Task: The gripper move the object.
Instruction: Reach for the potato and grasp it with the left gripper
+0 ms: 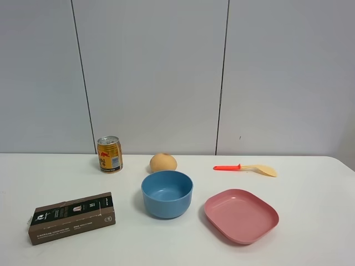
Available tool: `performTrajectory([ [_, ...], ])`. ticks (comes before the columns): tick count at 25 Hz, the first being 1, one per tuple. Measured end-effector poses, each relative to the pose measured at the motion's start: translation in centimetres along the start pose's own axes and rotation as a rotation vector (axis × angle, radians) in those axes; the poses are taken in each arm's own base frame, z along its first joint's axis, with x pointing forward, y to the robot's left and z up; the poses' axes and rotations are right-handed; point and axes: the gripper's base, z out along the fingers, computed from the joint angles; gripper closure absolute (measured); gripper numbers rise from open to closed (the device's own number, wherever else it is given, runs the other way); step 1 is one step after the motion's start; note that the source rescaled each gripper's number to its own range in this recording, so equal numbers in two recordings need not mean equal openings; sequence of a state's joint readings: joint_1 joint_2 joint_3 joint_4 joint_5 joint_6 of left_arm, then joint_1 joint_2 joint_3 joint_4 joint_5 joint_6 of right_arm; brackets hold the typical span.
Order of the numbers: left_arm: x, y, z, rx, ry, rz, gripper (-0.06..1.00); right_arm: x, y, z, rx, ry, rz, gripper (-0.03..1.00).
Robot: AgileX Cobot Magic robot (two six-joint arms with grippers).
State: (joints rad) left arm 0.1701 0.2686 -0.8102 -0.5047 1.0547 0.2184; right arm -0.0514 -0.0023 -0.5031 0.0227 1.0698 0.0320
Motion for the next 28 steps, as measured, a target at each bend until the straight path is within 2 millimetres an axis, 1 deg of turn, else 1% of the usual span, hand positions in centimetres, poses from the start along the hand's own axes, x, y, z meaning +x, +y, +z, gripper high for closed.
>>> performTrajectory([
  [3, -4.4, -0.5, 0.3, 0.054, -0.018, -0.005, -0.02, 0.0, 0.0, 0.0, 0.0, 0.0, 0.0, -0.03],
  [6, -8.2, -0.5, 1.7, 0.102, -0.008, -0.025, -0.02, 0.0, 0.0, 0.0, 0.0, 0.0, 0.0, -0.03],
  [7, -9.4, -0.4, 2.4, 0.119, 0.001, -0.029, -0.01, 0.0, 0.0, 0.0, 0.0, 0.0, 0.0, -0.03],
  [10, -12.0, 0.2, 4.9, 0.167, 0.055, -0.027, -0.02, 0.0, 0.0, 0.0, 0.0, 0.0, 0.0, -0.03],
  [13, -13.8, 1.3, 8.0, 0.203, 0.102, 0.003, -0.04, 0.0, 0.0, 0.0, 0.0, 0.0, 0.0, -0.03],
  [15, -14.4, 2.2, 10.3, 0.224, 0.134, 0.042, -0.05, 0.0, 0.0, 0.0, 0.0, 0.0, 0.0, -0.03],
  [17, -14.7, 3.0, 12.6, 0.25, 0.163, 0.072, -0.05, 0.0, 0.0, 0.0, 0.0, 0.0, 0.0, -0.03],
  [19, -14.5, 3.6, 15.2, 0.287, 0.209, 0.076, -0.05, 0.0, 0.0, 0.0, 0.0, 0.0, 0.0, -0.03],
  [21, -14.0, 3.6, 17.3, 0.326, 0.255, 0.069, -0.05, 0.0, 0.0, 0.0, 0.0, 0.0, 0.0, -0.03],
  [22, -13.6, 3.5, 18.7, 0.348, 0.289, 0.062, -0.05, 0.0, 0.0, 0.0, 0.0, 0.0, 0.0, -0.03],
  [24, -12.8, 2.8, 20.8, 0.39, 0.333, 0.063, -0.05, 0.0, 0.0, 0.0, 0.0, 0.0, 0.0, -0.03],
  [28, -11.4, 1.3, 24.4, 0.426, 0.377, 0.092, -0.05, 0.0, 0.0, 0.0, 0.0, 0.0, 0.0, -0.03],
])
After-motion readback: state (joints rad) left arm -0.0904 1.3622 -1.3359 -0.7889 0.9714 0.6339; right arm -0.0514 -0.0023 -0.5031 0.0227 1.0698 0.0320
